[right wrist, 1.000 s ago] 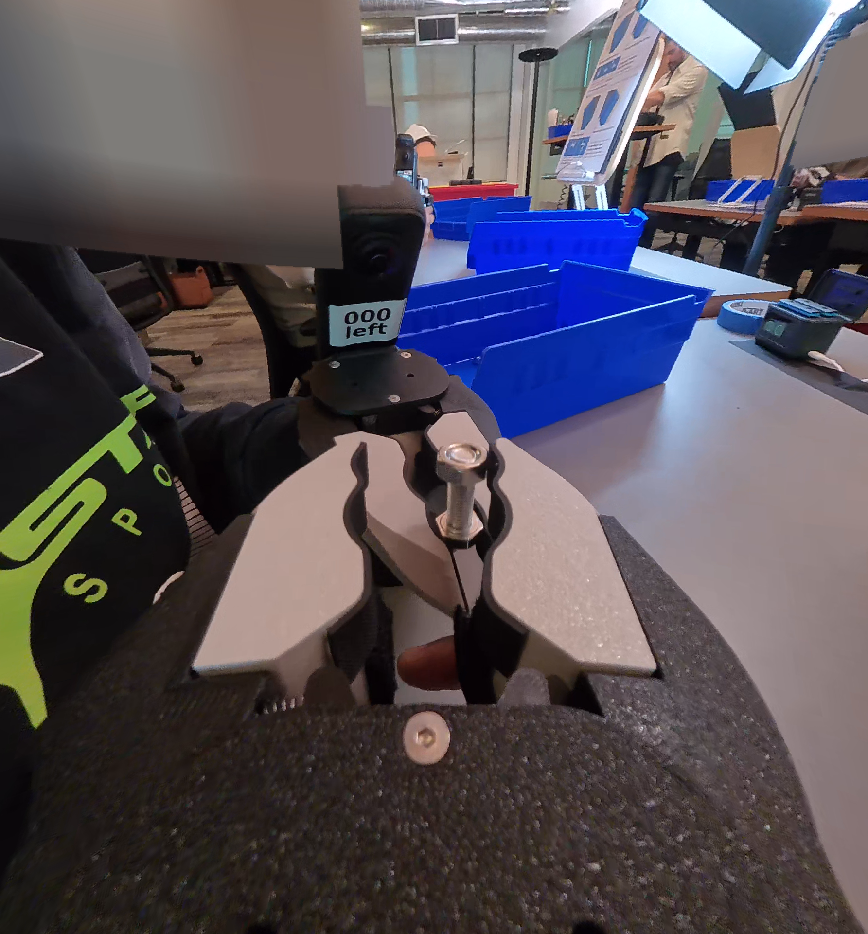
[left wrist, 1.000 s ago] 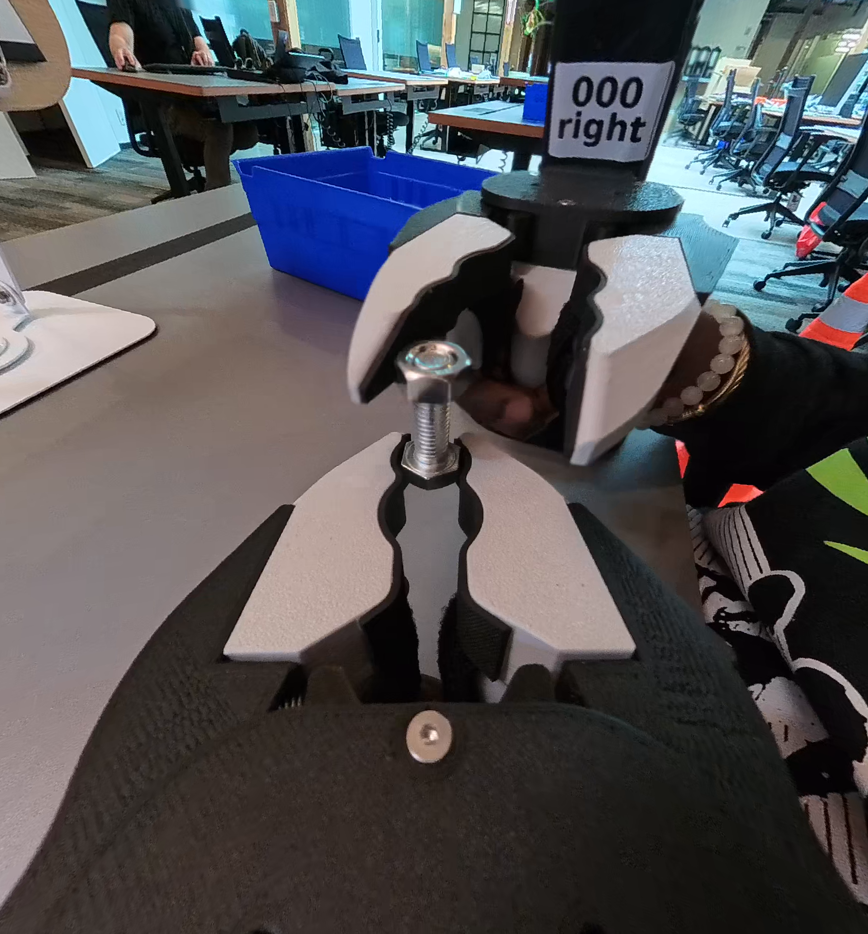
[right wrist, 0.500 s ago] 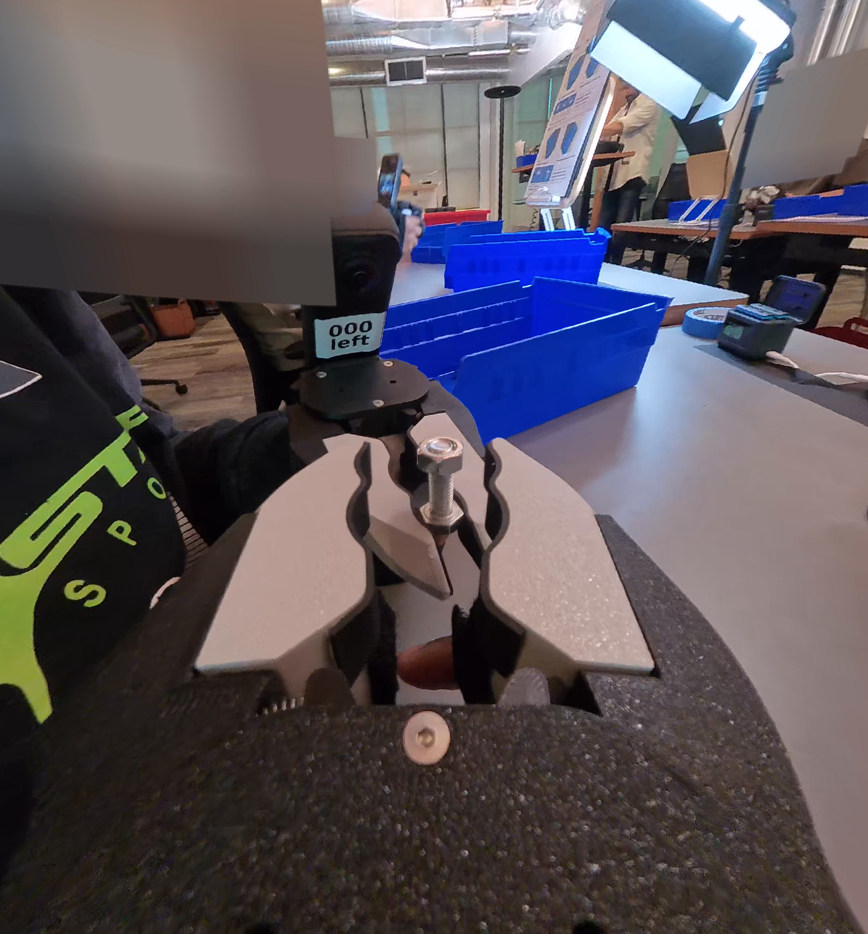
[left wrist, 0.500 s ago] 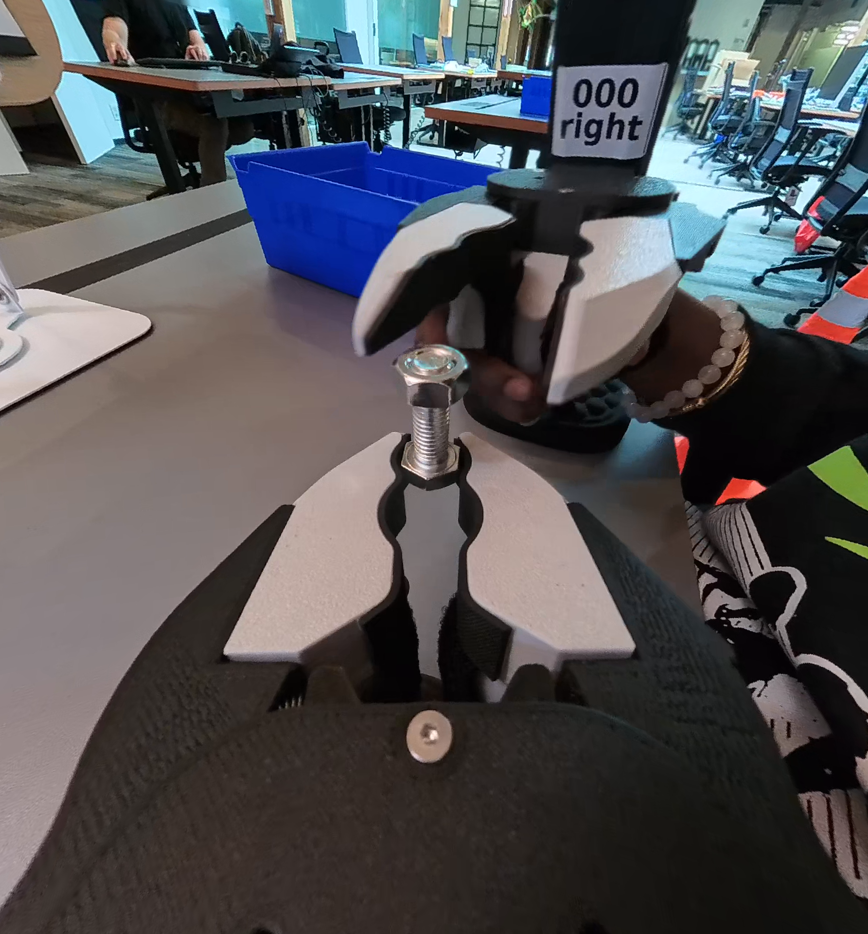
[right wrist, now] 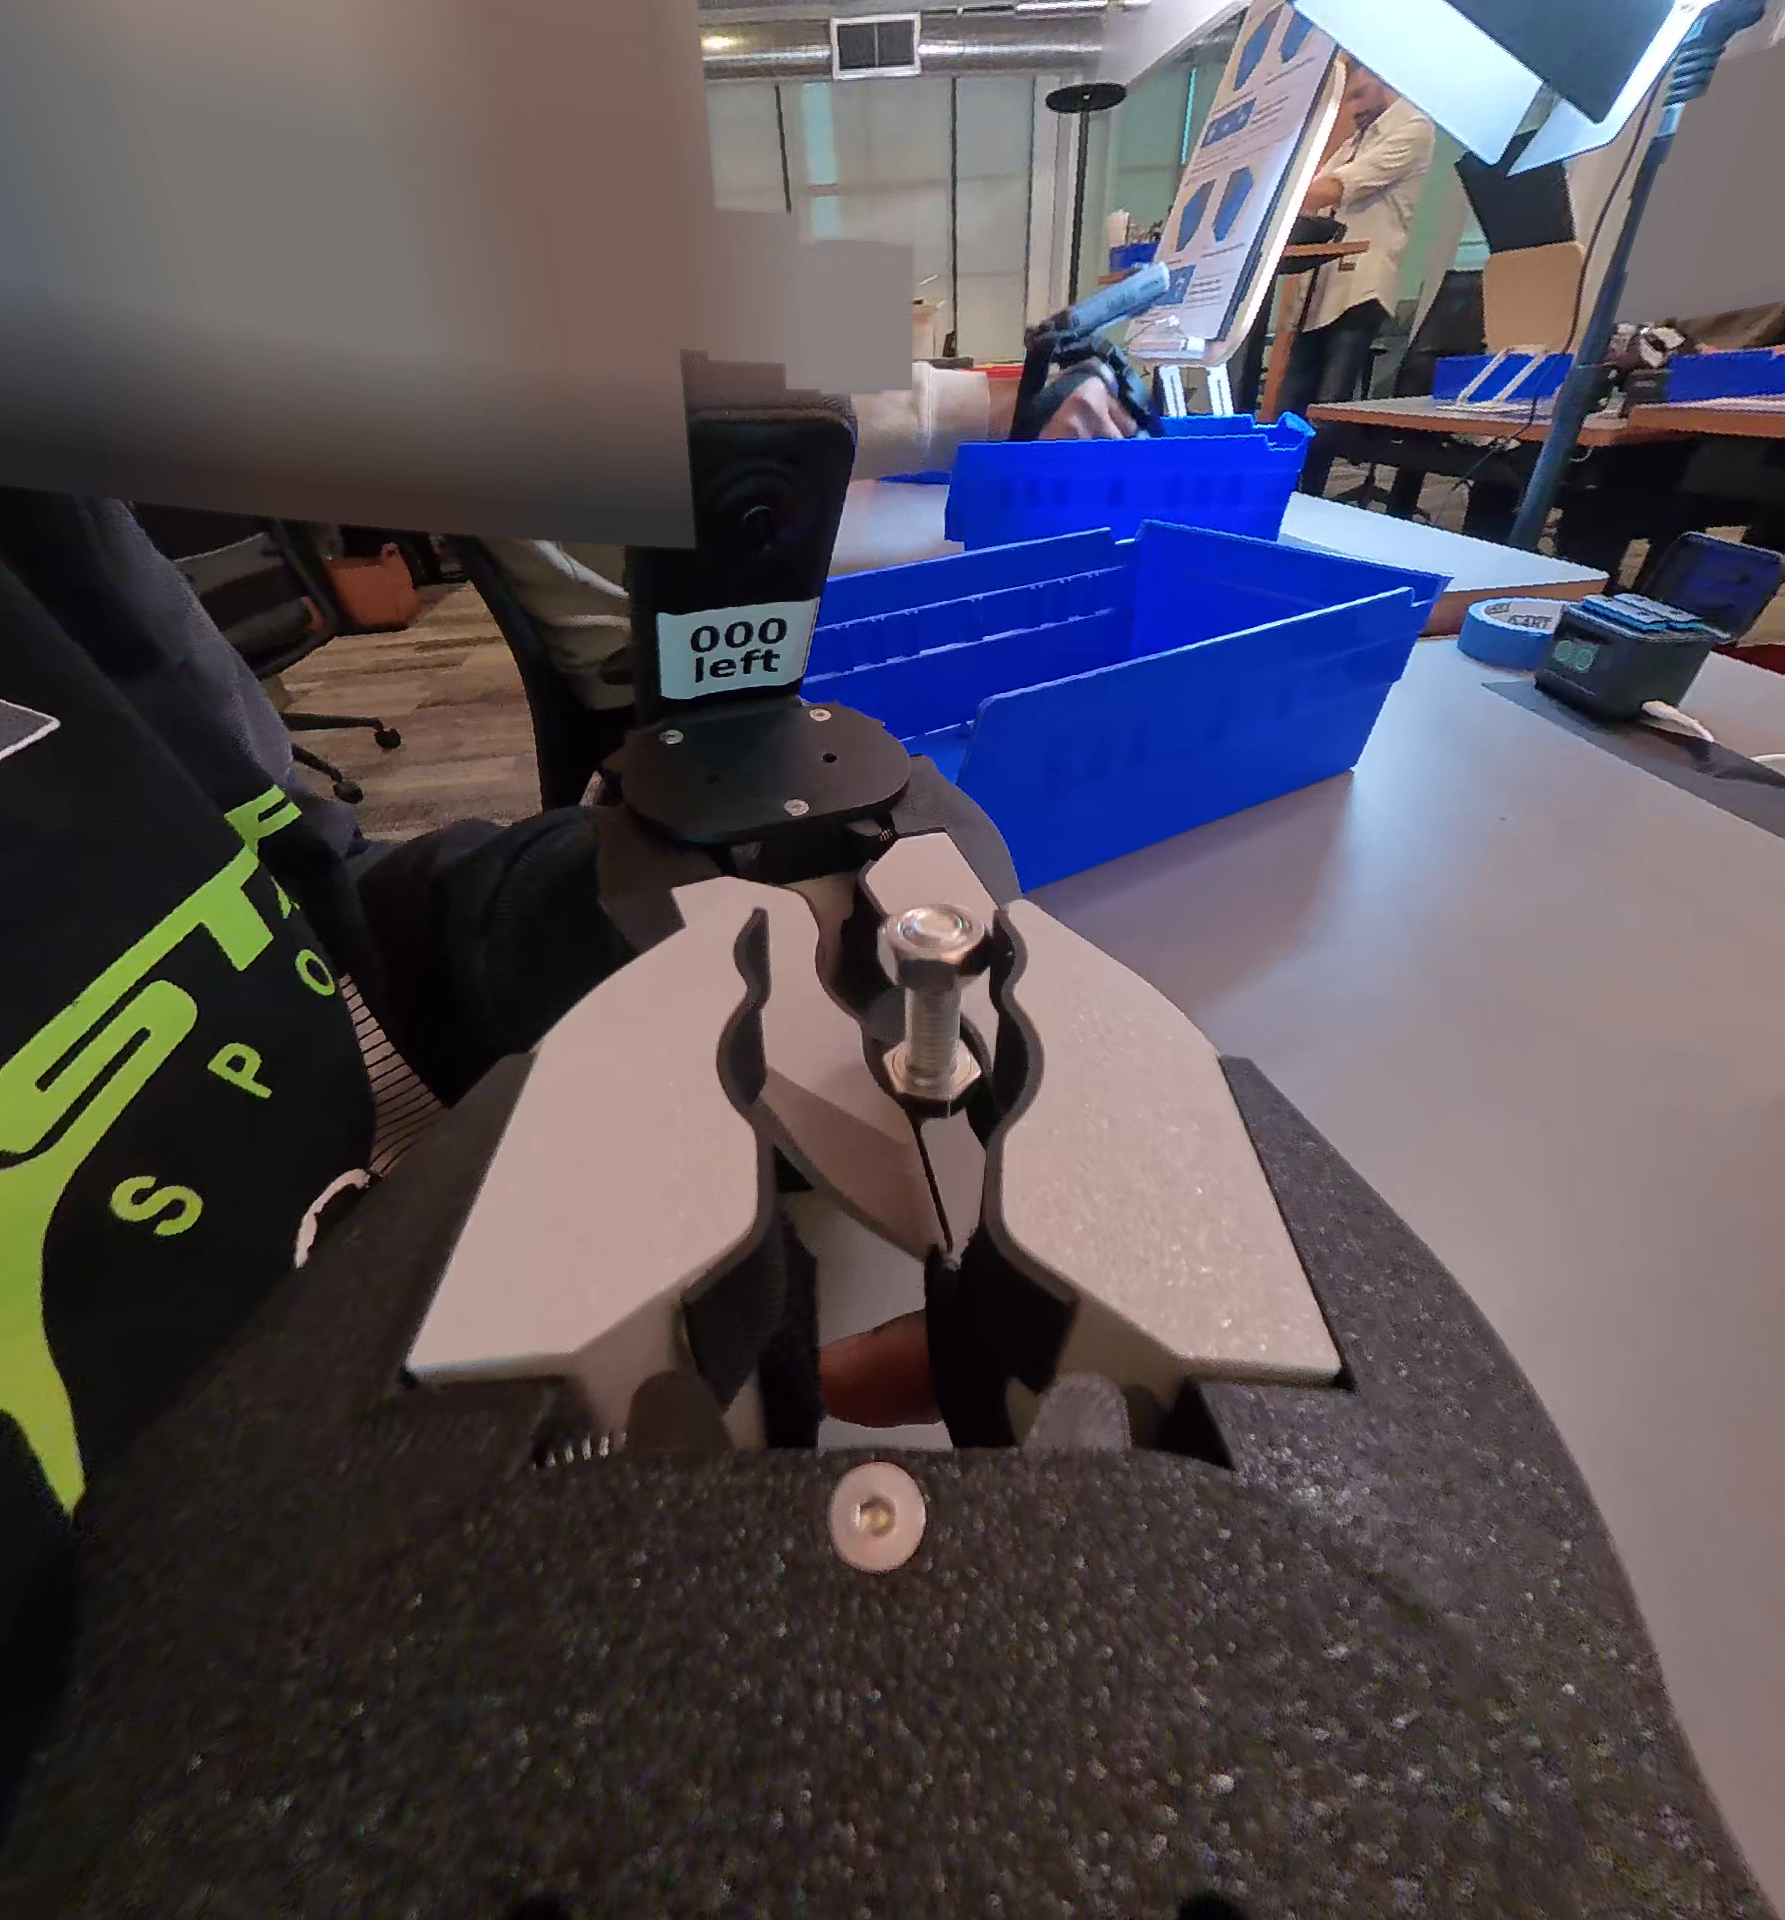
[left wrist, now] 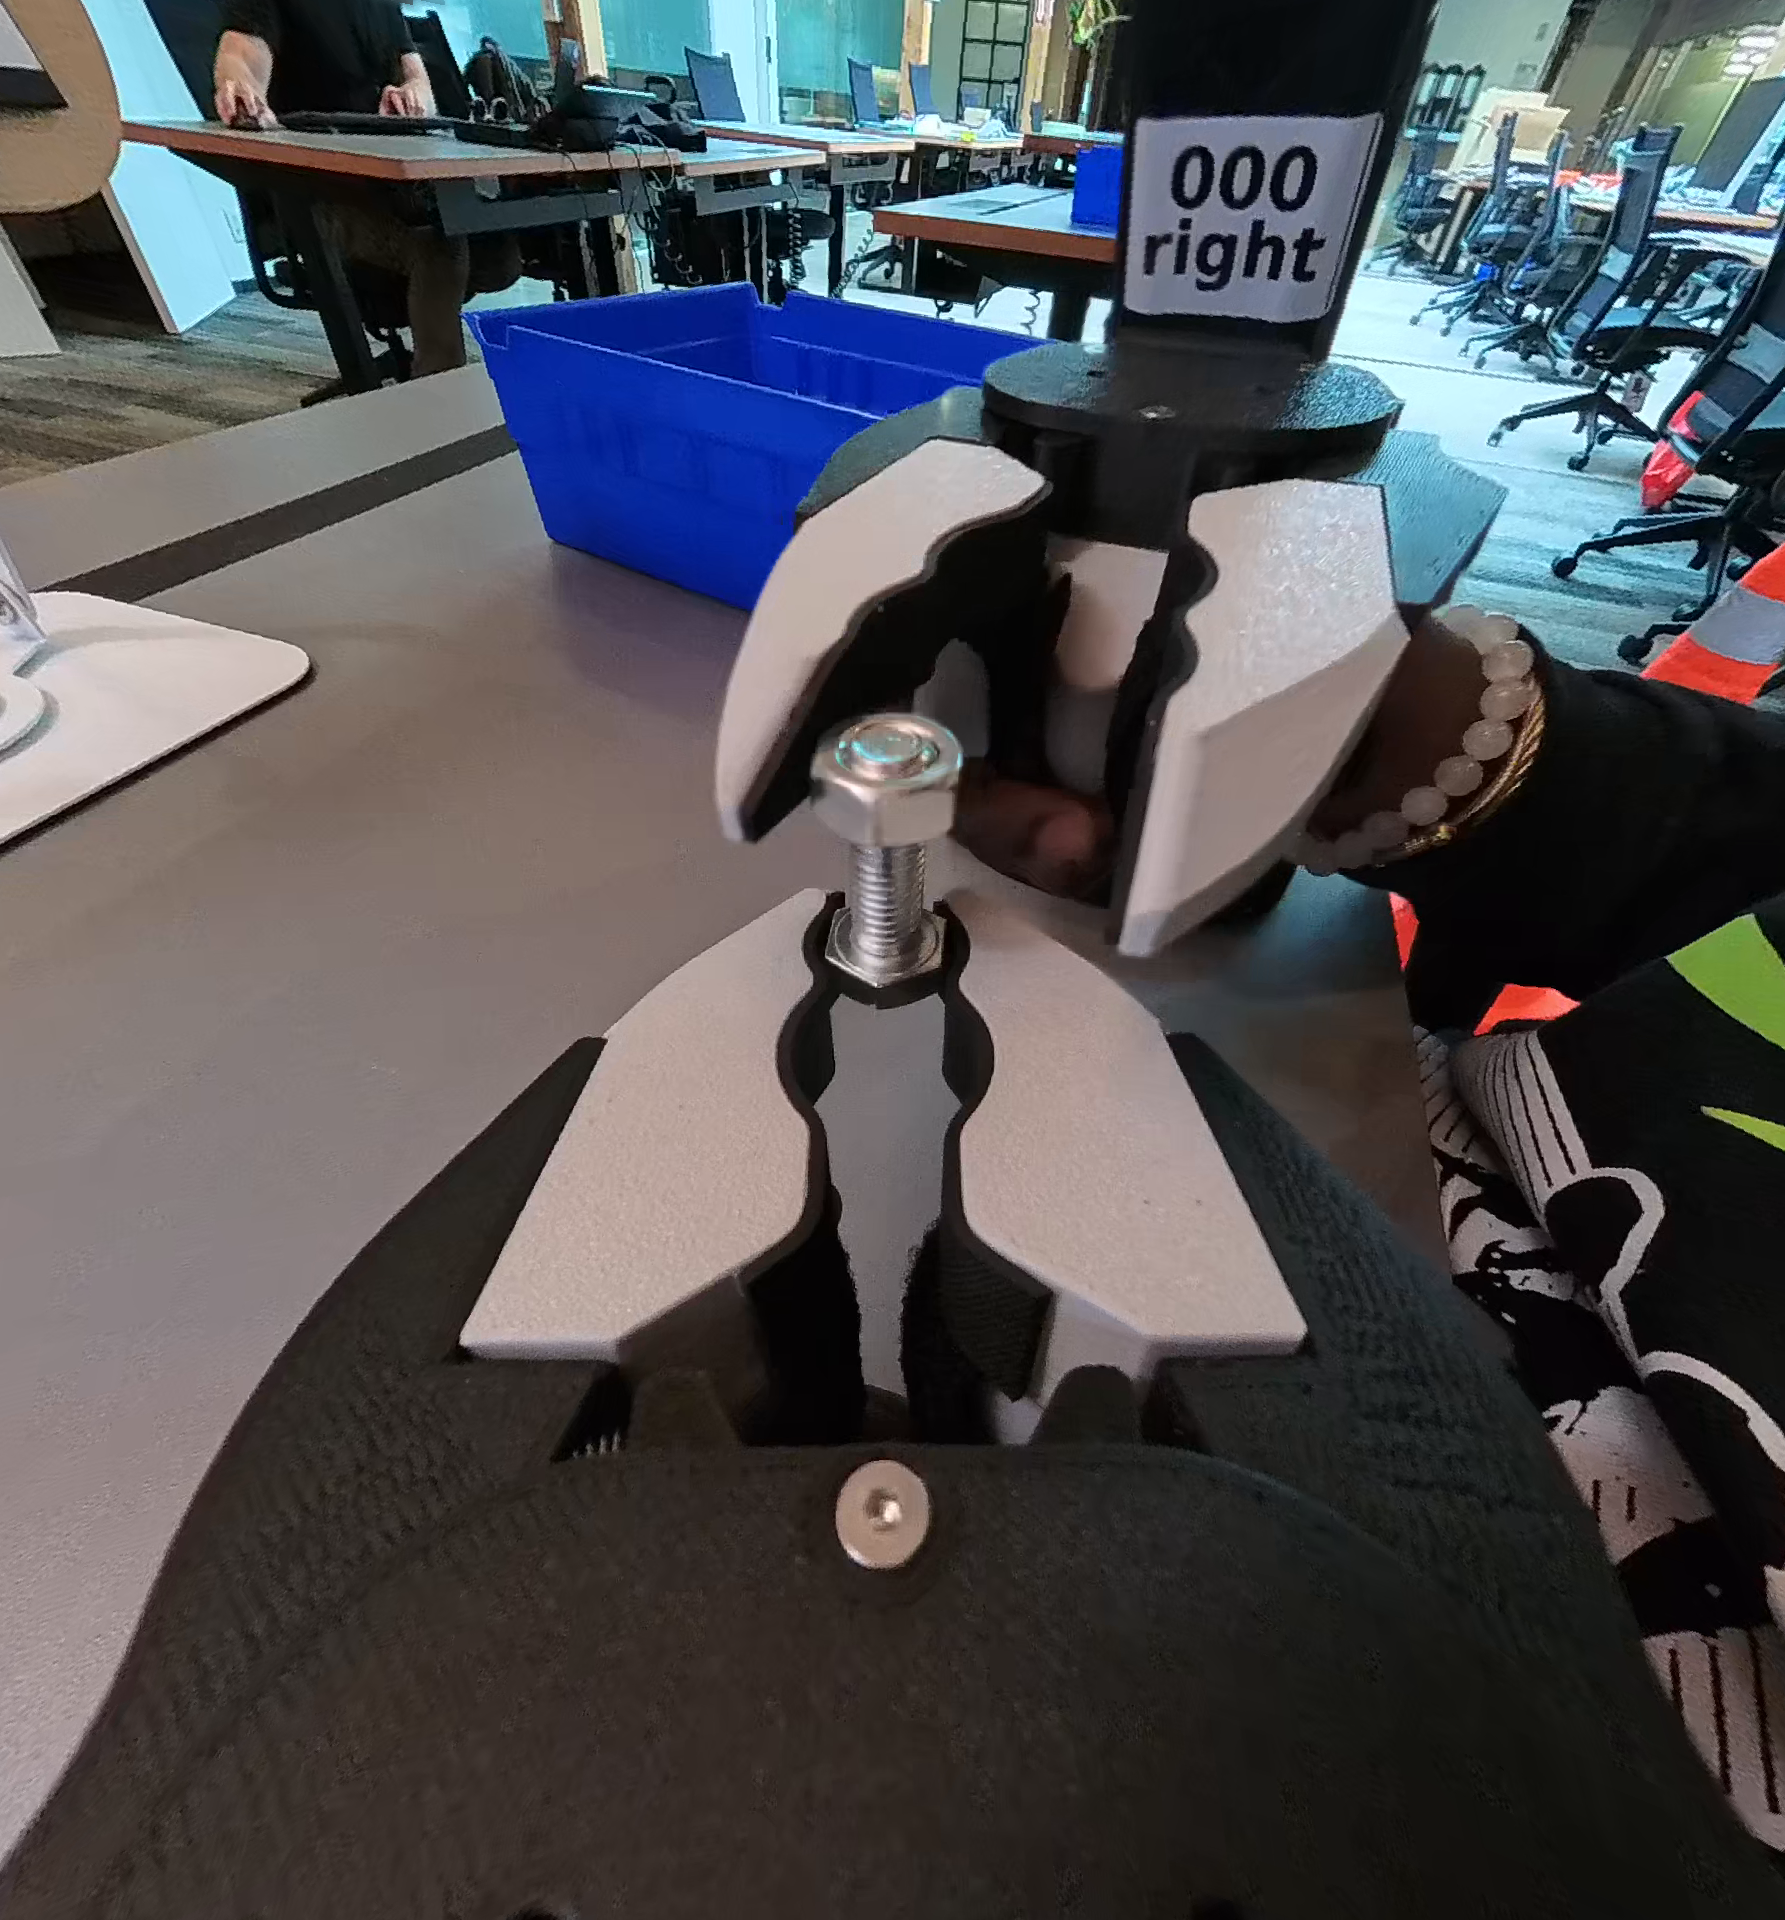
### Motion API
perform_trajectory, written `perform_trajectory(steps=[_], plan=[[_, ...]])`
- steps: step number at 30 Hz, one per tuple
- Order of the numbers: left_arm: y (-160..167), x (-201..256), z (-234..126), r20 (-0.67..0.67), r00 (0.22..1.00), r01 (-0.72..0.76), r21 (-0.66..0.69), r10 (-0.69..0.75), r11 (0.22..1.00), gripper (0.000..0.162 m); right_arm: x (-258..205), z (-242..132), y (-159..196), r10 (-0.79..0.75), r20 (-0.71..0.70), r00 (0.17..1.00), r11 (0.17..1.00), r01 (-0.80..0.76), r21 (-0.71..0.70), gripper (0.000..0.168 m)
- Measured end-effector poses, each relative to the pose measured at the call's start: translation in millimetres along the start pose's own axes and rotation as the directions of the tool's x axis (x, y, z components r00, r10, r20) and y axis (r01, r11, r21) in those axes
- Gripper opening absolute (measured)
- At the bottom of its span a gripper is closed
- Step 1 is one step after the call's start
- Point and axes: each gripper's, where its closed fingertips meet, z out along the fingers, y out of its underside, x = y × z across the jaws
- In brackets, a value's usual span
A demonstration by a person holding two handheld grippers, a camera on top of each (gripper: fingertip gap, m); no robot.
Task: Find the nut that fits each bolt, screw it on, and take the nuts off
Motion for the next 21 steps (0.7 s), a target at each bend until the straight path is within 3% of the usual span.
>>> perform_trajectory(steps=[8,14,21], plan=[[0,0,0,0.001,1.000,0.006,0.001,-0.006,1.000,0.017,0,-24,-3,0.018,-0.028,0.999,0.999,-0.017,0.040,0.022],[0,0,0,-0.002,1.000,0.000,-0.002,0.000,1.000,0.016,7,-10,-5,0.015,-0.035,0.999,0.999,-0.014,0.041,0.040],[1,2,1,-0.009,1.000,-0.004,-0.008,0.004,1.000,0.016,3,13,0,-0.005,0.024,1.000,1.000,0.005,-0.012,0.042]])
